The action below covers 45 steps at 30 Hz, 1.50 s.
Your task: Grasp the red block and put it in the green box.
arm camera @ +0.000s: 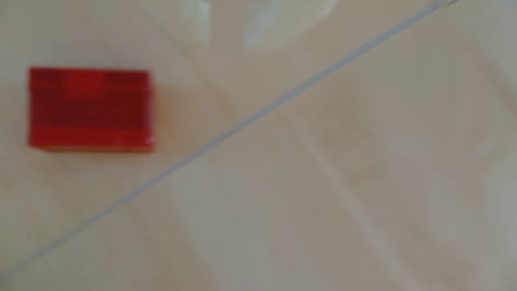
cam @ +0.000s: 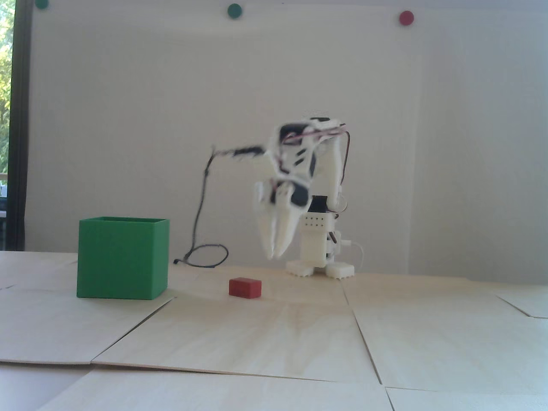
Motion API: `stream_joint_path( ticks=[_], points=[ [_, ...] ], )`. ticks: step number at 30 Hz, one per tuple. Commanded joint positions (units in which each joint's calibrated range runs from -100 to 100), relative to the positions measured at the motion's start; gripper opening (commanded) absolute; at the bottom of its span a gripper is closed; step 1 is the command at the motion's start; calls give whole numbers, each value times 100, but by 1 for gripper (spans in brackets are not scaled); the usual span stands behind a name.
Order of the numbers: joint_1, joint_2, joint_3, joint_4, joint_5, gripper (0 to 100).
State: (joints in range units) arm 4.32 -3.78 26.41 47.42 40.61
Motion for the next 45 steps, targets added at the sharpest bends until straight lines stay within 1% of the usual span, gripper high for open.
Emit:
stream_joint_path(
  ticks=[1, 12, 17, 18, 19, 21, 24, 25, 34, 36, 38, 42, 45],
  points=[
    [417, 216, -636, -164, -32, 3],
    [811, 1092, -1275, -147, -32, 3],
    [843, 1171, -1408, -88, -11, 3],
    [843, 1163, -1408, -88, -6, 6],
    [843, 1155, -1408, -88, -1, 10],
    [843, 1155, -1408, -88, -11, 25],
    [843, 1155, -1346, -88, -1, 39],
    [843, 1171, -1346, -88, 4, 41],
    [835, 1171, -1337, 47, 10, 41],
    [851, 1148, -1399, 427, 62, 41],
    [963, 1140, -1417, 1126, 176, 41],
    [1012, 1132, -1585, 2079, 280, 41],
    [1012, 1132, -1638, 2425, 280, 41]
  ],
)
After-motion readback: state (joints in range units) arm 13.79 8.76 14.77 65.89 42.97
